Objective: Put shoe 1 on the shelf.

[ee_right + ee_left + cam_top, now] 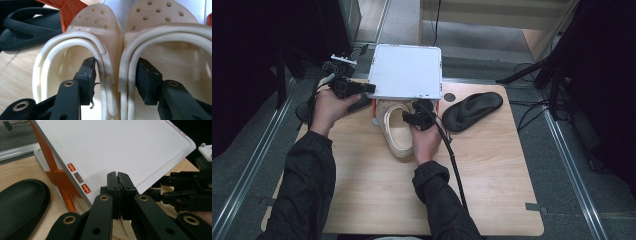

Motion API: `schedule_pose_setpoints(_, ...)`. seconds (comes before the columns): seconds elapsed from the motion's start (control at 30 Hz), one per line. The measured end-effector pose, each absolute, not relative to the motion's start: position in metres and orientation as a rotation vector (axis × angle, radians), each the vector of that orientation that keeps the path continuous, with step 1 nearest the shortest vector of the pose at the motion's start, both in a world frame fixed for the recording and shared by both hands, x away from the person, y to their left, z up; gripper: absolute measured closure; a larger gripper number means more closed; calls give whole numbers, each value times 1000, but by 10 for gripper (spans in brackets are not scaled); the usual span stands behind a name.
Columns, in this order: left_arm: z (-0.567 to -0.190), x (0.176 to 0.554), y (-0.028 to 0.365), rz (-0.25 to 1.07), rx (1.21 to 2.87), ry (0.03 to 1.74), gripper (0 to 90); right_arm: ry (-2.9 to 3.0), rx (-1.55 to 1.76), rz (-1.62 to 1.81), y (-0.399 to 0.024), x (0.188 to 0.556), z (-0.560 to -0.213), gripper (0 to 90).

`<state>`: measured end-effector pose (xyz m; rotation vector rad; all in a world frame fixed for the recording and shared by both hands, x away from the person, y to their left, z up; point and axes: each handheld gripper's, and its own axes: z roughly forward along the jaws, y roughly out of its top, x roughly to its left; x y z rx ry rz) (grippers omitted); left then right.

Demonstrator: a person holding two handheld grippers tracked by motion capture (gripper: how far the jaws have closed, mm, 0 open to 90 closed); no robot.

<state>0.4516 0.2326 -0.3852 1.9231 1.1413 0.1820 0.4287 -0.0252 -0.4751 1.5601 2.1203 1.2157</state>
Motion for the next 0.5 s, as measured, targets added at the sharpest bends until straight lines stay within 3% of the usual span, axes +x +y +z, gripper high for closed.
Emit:
schedule_pose_setpoints(0.23,-385,451,232,184,1923,1143,892,2146,1522,1250,-35,419,-465,532)
schedule_pose_setpoints(0.5,-385,451,232,183,1922,1145,892,2210,1452,1358,-52,392,-453,702)
